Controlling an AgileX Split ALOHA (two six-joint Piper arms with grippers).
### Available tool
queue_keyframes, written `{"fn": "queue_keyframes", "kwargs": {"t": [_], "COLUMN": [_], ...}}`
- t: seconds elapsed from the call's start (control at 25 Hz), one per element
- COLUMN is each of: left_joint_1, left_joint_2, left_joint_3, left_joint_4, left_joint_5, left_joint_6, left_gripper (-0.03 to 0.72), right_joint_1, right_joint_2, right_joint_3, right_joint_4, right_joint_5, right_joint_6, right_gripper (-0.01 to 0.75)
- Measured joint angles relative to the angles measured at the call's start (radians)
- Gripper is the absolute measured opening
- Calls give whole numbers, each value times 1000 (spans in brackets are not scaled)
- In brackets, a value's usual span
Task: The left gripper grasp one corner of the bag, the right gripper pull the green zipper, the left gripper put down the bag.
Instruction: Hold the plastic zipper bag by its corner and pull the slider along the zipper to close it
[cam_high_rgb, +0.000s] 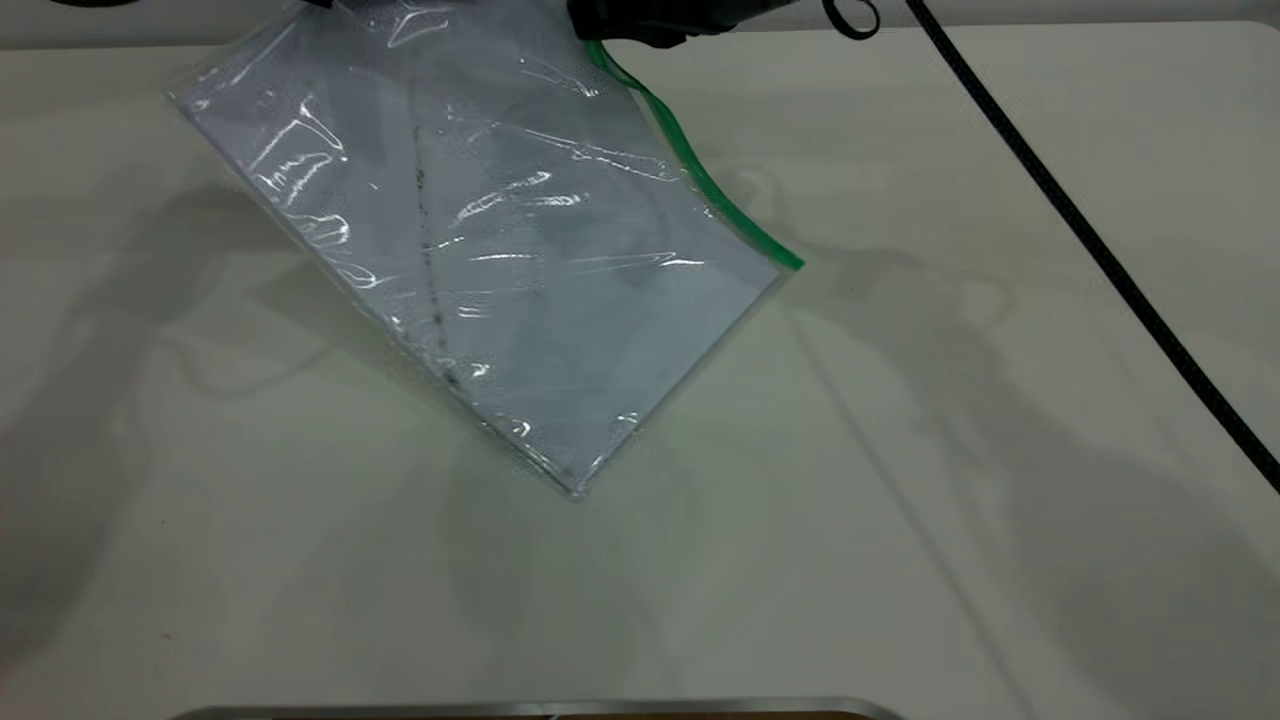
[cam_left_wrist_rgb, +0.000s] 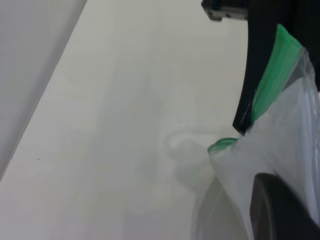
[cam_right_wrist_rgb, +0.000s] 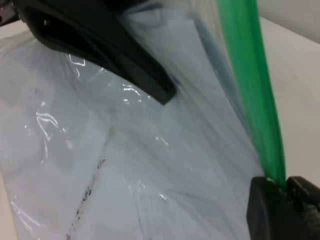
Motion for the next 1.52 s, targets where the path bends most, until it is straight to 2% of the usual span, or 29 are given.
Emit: {"fn": "queue_keyframes", "kwargs": {"t": [0.16,0.32,0.48,0.68,0.96,1.52], "left_joint_1": [13,43,50,56,60,70], "left_joint_2": [0,-20,-30,-31,-49,-65], "left_joint_3": [3,3,2,2,2,2], "left_joint_4": [-27,-152,-211,-219,-218,-171], "left_joint_5": [13,45,48,49,49,62], "left_joint_6": [0,2,4,4,4,3], "left_gripper": [51,51,51,51,51,51], "right_joint_1": [0,-13,-18,-18,-25,-70], "right_joint_2": [18,62,71,71,80,93], "right_joint_3": [0,15,16,16,16,12], "right_joint_4": [3,-36,-41,-50,-89,-73], "right_joint_5": [-8,-138,-175,-192,-272,-251], "right_joint_6": [-6,-8,-24,-30,-32,-32], "right_gripper": [38,38,39,43,47,62]}}
